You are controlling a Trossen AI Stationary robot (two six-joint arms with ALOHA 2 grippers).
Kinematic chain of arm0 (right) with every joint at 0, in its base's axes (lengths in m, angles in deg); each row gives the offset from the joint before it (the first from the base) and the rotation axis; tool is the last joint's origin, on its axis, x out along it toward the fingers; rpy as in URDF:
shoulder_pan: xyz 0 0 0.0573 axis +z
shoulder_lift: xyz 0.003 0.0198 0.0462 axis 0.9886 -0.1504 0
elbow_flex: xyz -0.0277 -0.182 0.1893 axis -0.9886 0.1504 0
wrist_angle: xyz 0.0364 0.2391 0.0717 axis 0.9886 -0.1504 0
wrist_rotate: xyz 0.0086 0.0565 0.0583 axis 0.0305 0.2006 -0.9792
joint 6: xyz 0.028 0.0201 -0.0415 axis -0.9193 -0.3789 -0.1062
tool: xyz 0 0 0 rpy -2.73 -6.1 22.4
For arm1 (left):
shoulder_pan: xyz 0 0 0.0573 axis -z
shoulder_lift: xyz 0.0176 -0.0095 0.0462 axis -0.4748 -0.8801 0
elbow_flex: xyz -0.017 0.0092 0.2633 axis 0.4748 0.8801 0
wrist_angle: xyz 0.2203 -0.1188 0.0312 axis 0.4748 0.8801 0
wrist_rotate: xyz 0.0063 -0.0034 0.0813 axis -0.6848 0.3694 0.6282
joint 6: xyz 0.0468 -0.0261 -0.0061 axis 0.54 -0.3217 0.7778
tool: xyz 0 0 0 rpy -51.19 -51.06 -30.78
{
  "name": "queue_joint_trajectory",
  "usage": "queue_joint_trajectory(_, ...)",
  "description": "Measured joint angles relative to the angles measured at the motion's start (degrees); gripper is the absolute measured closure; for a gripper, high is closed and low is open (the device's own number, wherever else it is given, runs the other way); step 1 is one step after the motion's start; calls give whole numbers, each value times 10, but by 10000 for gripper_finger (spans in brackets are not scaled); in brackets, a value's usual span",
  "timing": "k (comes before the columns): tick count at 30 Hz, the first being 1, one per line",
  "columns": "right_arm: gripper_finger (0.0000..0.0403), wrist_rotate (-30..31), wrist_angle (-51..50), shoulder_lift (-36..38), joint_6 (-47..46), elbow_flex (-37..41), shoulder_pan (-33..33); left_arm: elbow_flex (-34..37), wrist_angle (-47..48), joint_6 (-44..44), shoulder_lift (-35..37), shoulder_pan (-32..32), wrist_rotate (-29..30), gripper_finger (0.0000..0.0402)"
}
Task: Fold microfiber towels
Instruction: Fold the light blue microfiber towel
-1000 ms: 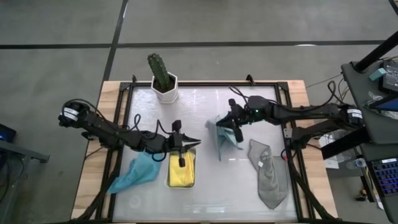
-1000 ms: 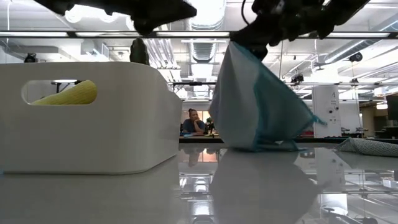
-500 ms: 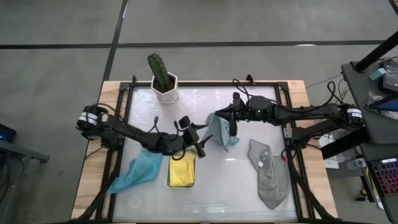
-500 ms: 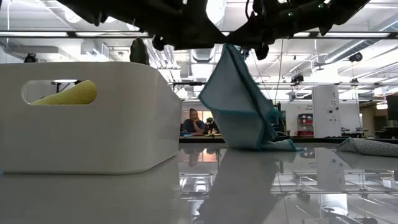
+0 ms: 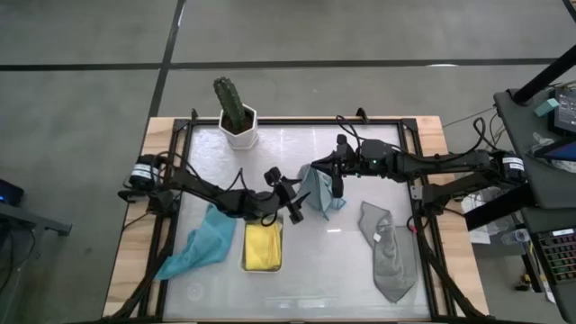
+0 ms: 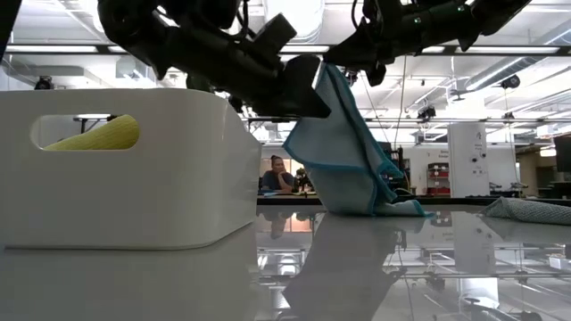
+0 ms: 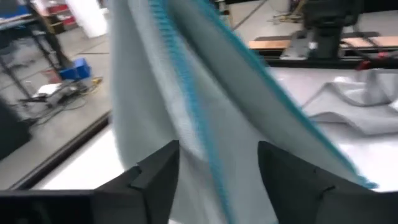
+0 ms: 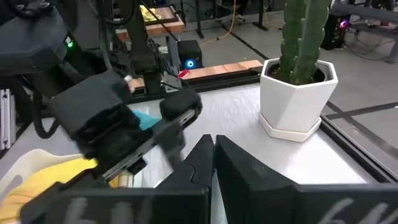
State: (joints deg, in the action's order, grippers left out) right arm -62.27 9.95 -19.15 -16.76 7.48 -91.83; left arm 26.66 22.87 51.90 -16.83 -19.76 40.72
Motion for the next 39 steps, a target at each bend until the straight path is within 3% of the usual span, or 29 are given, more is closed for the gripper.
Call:
queue_joint_trajectory(3,394,0,0,0,2,0,0,-1,7,0,-1,0,-20,253)
queue_joint_trajectory(8,394,0,-3,0,5,0,0,0,34,0,6,-1,-53,385)
queue_joint_trajectory(18,386,0,-71,0,57,-1,-9,-6,38,26,28,-1,-126,401)
queue_joint_trajectory(26,311,0,-180,16,25,-12,-23,-28,63,14,80,8,-127,401)
queue_joint_trajectory(33,240,-1,-357,77,-18,-33,-23,-56,249,-14,185,3,-135,401)
queue_joint_trajectory(39,216,-3,-382,120,-21,-31,-19,-81,415,-85,272,-26,-194,402)
